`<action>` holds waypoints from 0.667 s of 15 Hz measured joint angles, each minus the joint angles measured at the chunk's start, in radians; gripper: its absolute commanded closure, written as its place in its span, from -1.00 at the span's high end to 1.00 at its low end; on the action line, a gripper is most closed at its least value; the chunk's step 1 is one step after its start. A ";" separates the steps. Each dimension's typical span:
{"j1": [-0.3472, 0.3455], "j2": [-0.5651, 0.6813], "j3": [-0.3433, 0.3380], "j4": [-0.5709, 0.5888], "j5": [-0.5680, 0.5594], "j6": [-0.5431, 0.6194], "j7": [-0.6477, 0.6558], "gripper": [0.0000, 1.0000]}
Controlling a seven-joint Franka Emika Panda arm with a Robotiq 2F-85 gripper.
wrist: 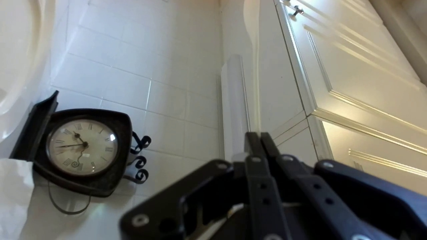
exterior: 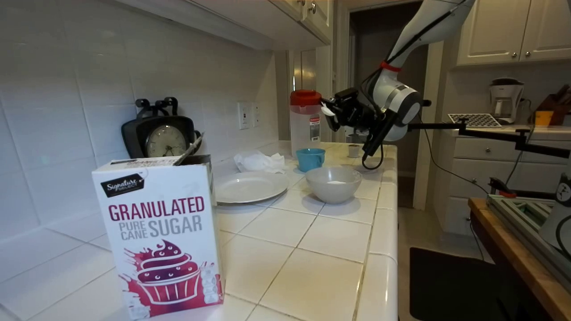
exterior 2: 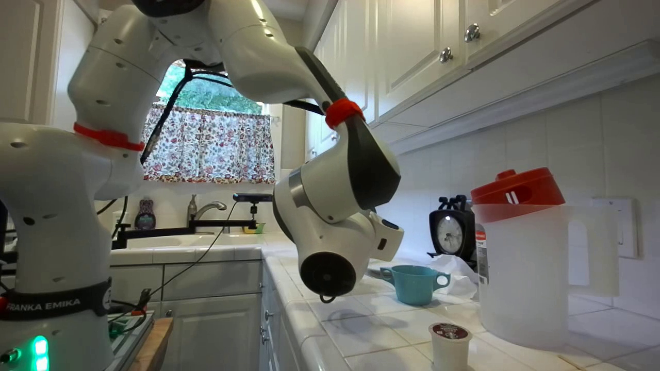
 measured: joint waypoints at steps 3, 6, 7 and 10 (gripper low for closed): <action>0.000 -0.038 -0.007 -0.039 0.002 -0.009 0.000 -0.99; 0.000 -0.078 -0.017 -0.070 0.001 -0.008 0.000 -0.99; 0.000 -0.088 -0.021 -0.080 0.001 -0.008 0.000 -0.99; 0.000 -0.119 -0.031 -0.114 -0.006 -0.001 0.004 -0.99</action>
